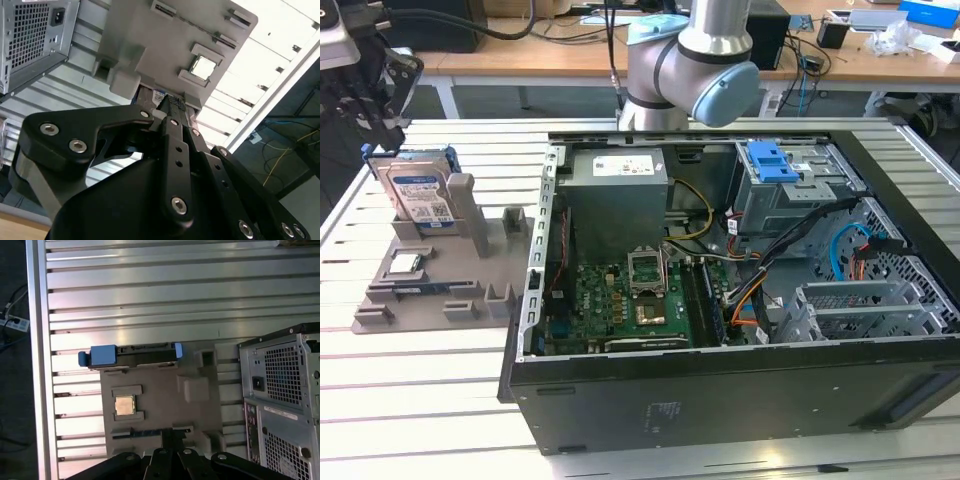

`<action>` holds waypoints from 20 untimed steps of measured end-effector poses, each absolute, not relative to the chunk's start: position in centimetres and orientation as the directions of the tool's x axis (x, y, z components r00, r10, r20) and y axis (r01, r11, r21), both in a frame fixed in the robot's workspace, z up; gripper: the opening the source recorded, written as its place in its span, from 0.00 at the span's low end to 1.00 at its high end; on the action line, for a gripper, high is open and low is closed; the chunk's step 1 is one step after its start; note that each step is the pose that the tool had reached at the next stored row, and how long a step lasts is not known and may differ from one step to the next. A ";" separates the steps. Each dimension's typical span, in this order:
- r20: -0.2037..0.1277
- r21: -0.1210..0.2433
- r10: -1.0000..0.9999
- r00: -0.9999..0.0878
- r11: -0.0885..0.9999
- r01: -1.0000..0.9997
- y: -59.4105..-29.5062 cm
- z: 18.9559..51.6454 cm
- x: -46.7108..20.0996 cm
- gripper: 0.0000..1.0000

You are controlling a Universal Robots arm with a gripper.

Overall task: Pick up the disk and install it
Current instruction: 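Reach for the disk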

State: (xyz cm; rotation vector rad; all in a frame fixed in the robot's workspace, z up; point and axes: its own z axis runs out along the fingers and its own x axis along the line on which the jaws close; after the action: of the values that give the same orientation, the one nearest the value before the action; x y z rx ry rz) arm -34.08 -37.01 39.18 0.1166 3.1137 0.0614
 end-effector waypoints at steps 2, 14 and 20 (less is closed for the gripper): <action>-0.024 0.040 0.075 -0.997 0.996 0.074 -36.4 39.1 -35.1 0.10; -0.024 0.039 0.075 -0.997 0.996 0.074 -34.9 38.9 -38.3 0.10; -0.024 0.039 0.075 -0.997 0.996 0.074 -34.9 38.9 -38.3 0.10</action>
State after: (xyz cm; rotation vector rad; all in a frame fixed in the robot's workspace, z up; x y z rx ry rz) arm -38.32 -34.86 38.91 0.1165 3.1137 0.0595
